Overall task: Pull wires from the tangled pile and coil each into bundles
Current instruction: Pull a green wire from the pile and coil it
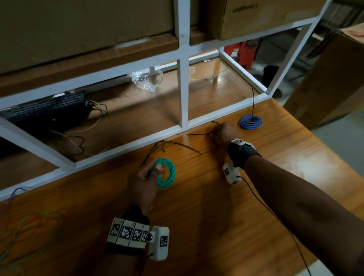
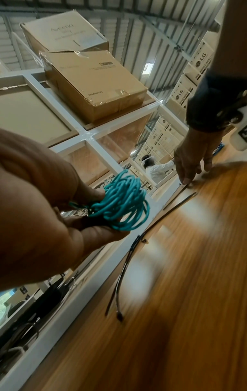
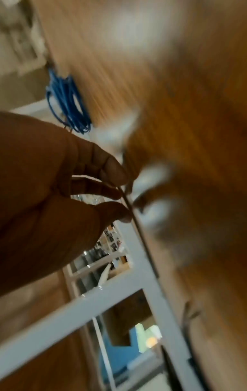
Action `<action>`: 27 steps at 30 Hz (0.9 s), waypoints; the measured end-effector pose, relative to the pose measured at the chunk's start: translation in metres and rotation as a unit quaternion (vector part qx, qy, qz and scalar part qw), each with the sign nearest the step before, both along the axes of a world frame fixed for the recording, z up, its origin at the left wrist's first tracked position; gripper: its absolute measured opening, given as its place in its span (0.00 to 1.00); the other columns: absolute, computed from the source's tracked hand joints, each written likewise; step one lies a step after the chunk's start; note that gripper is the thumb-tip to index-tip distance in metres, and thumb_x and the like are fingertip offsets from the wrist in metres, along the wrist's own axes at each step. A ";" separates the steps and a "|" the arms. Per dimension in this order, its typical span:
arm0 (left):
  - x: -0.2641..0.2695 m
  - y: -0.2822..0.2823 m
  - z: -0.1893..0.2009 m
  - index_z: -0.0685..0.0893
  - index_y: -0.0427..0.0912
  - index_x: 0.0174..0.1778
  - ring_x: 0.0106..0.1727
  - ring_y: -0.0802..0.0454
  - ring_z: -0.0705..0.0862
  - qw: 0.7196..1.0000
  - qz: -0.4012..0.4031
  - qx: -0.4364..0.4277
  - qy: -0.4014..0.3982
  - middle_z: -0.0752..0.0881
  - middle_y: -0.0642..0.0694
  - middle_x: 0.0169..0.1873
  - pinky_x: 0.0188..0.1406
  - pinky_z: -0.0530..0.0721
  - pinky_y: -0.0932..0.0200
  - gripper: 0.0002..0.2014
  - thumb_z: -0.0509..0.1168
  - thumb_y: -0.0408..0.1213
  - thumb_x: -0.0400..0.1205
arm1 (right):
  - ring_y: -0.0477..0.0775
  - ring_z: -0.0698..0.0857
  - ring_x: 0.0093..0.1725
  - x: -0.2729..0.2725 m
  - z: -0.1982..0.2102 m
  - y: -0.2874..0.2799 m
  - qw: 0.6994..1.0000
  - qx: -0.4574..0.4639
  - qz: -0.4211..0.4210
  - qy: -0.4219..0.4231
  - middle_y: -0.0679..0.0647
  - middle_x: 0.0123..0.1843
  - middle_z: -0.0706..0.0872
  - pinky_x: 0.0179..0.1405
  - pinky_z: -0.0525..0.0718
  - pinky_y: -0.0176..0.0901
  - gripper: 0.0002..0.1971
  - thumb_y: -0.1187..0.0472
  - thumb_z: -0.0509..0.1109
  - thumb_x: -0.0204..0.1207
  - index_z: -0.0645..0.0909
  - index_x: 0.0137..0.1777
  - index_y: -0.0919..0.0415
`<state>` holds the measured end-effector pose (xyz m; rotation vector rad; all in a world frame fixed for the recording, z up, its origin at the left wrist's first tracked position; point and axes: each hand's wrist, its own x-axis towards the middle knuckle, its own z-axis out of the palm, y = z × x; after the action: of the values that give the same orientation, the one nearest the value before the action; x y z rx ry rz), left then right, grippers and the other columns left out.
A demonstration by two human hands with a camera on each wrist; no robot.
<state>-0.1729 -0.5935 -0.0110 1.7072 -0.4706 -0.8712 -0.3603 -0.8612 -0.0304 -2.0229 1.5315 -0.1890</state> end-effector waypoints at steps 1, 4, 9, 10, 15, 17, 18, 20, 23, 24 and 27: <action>-0.001 -0.002 -0.001 0.86 0.68 0.58 0.65 0.51 0.84 1.000 -0.003 -0.003 0.000 0.87 0.54 0.64 0.60 0.87 0.46 0.11 0.70 0.46 0.83 | 0.61 0.88 0.59 0.001 -0.002 0.001 0.999 -0.016 0.024 0.019 0.57 0.62 0.89 0.56 0.85 0.48 0.10 0.57 0.74 0.82 0.92 0.60 0.57; -0.003 -0.006 -0.003 0.88 0.66 0.57 0.64 0.54 0.84 1.000 0.001 -0.015 -0.008 0.87 0.55 0.63 0.53 0.86 0.57 0.10 0.70 0.44 0.83 | 0.65 0.79 0.67 0.002 -0.004 0.000 0.986 -0.084 0.098 0.107 0.61 0.67 0.80 0.61 0.82 0.56 0.12 0.52 0.72 0.84 0.90 0.59 0.57; -0.007 -0.004 -0.002 0.88 0.55 0.65 0.63 0.57 0.83 1.000 -0.001 -0.020 -0.018 0.87 0.55 0.62 0.47 0.82 0.66 0.14 0.70 0.41 0.83 | 0.66 0.71 0.70 0.003 0.009 0.021 0.949 -0.121 0.185 0.223 0.61 0.70 0.77 0.64 0.75 0.62 0.12 0.52 0.66 0.86 0.83 0.63 0.57; -0.006 -0.002 -0.001 0.88 0.54 0.65 0.62 0.58 0.84 1.000 -0.001 -0.023 -0.015 0.87 0.56 0.61 0.47 0.82 0.66 0.14 0.70 0.41 0.83 | 0.65 0.73 0.68 0.002 0.013 0.031 0.952 -0.127 0.190 0.202 0.59 0.66 0.80 0.62 0.75 0.60 0.11 0.52 0.66 0.86 0.82 0.62 0.56; 0.003 0.011 0.005 0.87 0.58 0.61 0.54 0.64 0.85 1.000 0.013 -0.024 -0.003 0.88 0.58 0.54 0.46 0.83 0.65 0.11 0.69 0.42 0.84 | 0.42 0.91 0.46 -0.004 0.049 0.116 0.972 -0.042 0.174 -0.151 0.43 0.41 0.92 0.44 0.88 0.40 0.05 0.63 0.71 0.82 0.84 0.48 0.51; 0.006 0.017 0.005 0.87 0.57 0.63 0.55 0.61 0.85 0.999 0.012 -0.030 0.011 0.88 0.55 0.56 0.46 0.82 0.65 0.11 0.68 0.41 0.85 | 0.36 0.90 0.44 -0.002 0.062 0.154 0.959 -0.058 0.158 -0.226 0.42 0.41 0.93 0.43 0.85 0.33 0.02 0.58 0.75 0.81 0.88 0.47 0.51; 0.007 0.022 0.006 0.86 0.54 0.65 0.56 0.59 0.85 0.999 0.013 -0.032 0.018 0.88 0.53 0.57 0.46 0.83 0.64 0.13 0.67 0.40 0.86 | 0.36 0.88 0.46 -0.001 0.065 0.170 0.952 -0.104 0.159 -0.240 0.41 0.43 0.93 0.43 0.84 0.33 0.01 0.56 0.77 0.80 0.90 0.47 0.51; 0.008 0.030 0.007 0.85 0.50 0.68 0.54 0.59 0.86 0.999 0.017 -0.039 0.023 0.88 0.53 0.55 0.46 0.85 0.62 0.14 0.67 0.39 0.86 | 0.35 0.82 0.47 0.001 0.067 0.195 0.931 -0.217 0.179 -0.233 0.41 0.46 0.93 0.42 0.80 0.36 0.05 0.60 0.81 0.76 0.93 0.49 0.51; 0.014 0.039 0.004 0.84 0.53 0.66 0.46 0.66 0.86 0.998 0.029 -0.054 0.014 0.88 0.58 0.48 0.39 0.84 0.69 0.13 0.67 0.37 0.86 | 0.48 0.82 0.46 0.002 0.061 0.222 0.916 -0.291 0.205 -0.186 0.42 0.45 0.93 0.42 0.77 0.45 0.12 0.65 0.82 0.74 0.94 0.54 0.49; 0.016 0.043 0.004 0.84 0.55 0.65 0.47 0.66 0.86 0.998 0.033 -0.057 0.009 0.89 0.56 0.49 0.38 0.83 0.71 0.13 0.67 0.37 0.86 | 0.51 0.83 0.45 0.002 0.060 0.228 0.917 -0.299 0.210 -0.162 0.42 0.45 0.94 0.42 0.78 0.48 0.12 0.63 0.81 0.74 0.93 0.55 0.47; 0.026 0.052 0.001 0.86 0.53 0.67 0.52 0.64 0.86 0.998 0.038 -0.049 -0.007 0.89 0.51 0.57 0.38 0.83 0.71 0.14 0.68 0.40 0.85 | 0.56 0.82 0.46 -0.001 0.061 0.246 0.914 -0.319 0.233 -0.095 0.43 0.49 0.94 0.44 0.79 0.54 0.09 0.56 0.74 0.77 0.92 0.55 0.46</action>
<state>-0.1474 -0.5417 -0.0103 1.6311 -0.4465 -0.7698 -0.3610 -0.6157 0.0308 -2.7110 0.8810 -0.7463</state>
